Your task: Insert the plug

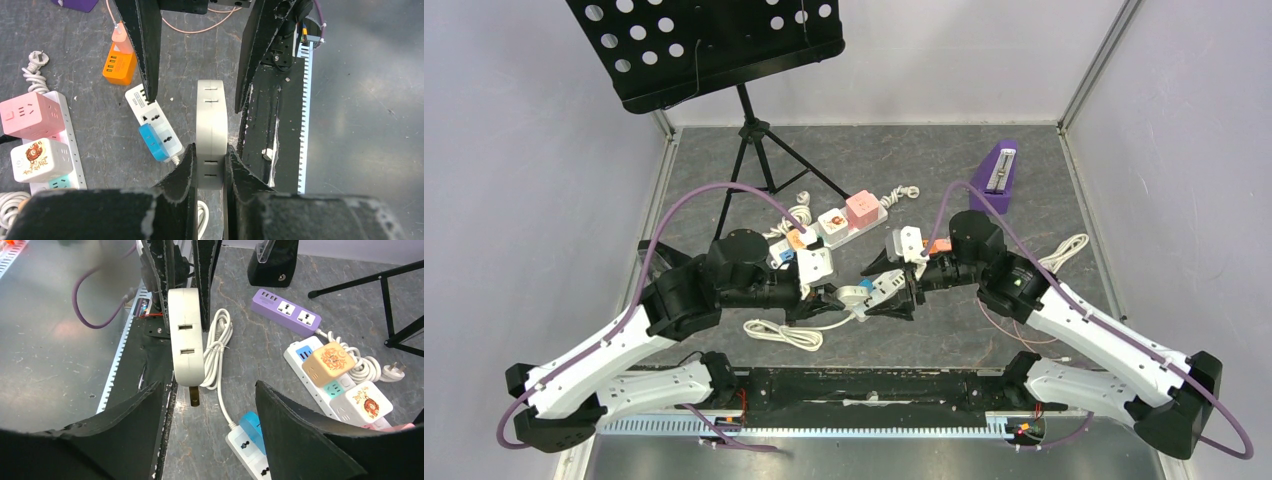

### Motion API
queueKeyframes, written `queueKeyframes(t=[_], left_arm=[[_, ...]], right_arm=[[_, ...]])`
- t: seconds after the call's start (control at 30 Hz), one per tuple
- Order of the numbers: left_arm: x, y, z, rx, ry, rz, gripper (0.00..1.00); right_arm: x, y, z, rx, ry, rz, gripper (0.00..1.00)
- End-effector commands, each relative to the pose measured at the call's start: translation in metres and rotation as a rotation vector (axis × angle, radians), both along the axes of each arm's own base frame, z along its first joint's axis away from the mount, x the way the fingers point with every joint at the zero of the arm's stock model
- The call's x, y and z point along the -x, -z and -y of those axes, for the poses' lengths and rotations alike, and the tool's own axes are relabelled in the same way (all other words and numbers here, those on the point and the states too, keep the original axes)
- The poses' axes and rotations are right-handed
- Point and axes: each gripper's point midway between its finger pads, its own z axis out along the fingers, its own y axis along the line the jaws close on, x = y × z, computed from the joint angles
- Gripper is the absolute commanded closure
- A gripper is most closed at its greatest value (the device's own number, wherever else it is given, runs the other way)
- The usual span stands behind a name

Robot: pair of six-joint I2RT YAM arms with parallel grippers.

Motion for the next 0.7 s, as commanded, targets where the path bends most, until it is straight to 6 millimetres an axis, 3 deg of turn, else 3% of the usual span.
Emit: queueKeyframes(t=[0.0, 0.2, 0.3, 0.57, 0.67], left_arm=[[0.005, -0.022, 0.0, 0.05, 0.042, 0.055, 0.98], [0.005, -0.018, 0.0, 0.038, 0.045, 0.046, 0.98], [0.004, -0.016, 0.001, 0.031, 0.043, 0.042, 0.98], [0.005, -0.014, 0.003, 0.027, 0.049, 0.032, 0.98], [0.004, -0.015, 0.003, 0.03, 0.042, 0.028, 0.96]], right_arm=[[0.001, -0.034, 0.0, -0.073, -0.01, 0.065, 0.27], [0.006, -0.049, -0.002, -0.111, -0.024, 0.044, 0.27], [0.005, -0.053, -0.005, -0.131, -0.017, 0.017, 0.32], [0.001, -0.046, -0.014, -0.115, -0.02, -0.044, 0.75], [0.002, -0.047, -0.015, -0.126, -0.025, -0.058, 1.0]])
